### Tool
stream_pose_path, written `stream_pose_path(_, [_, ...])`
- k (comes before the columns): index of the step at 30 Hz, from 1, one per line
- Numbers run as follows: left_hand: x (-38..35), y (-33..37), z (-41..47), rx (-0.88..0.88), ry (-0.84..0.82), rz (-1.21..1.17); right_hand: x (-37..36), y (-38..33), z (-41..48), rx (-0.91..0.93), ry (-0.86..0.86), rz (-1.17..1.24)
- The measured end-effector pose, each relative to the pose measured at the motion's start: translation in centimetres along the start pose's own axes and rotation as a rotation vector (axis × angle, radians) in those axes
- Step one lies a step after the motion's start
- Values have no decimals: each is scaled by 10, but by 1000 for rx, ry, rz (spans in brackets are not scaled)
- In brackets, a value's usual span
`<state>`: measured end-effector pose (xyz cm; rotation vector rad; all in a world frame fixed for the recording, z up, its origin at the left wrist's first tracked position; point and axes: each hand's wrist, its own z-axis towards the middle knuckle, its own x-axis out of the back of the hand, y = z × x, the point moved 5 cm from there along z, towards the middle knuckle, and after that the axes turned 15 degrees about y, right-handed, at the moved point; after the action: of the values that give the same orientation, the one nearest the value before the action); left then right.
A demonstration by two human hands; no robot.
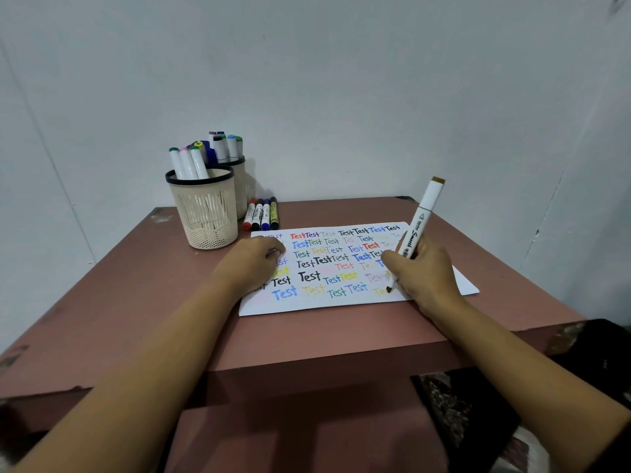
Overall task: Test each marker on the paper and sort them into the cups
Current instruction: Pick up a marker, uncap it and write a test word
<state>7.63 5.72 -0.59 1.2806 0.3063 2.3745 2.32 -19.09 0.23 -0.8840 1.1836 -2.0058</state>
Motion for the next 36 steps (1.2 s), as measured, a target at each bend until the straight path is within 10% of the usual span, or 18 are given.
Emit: stream_pose_path(36, [-1,-6,2,55,34,-23,3,4,5,15,93,-1])
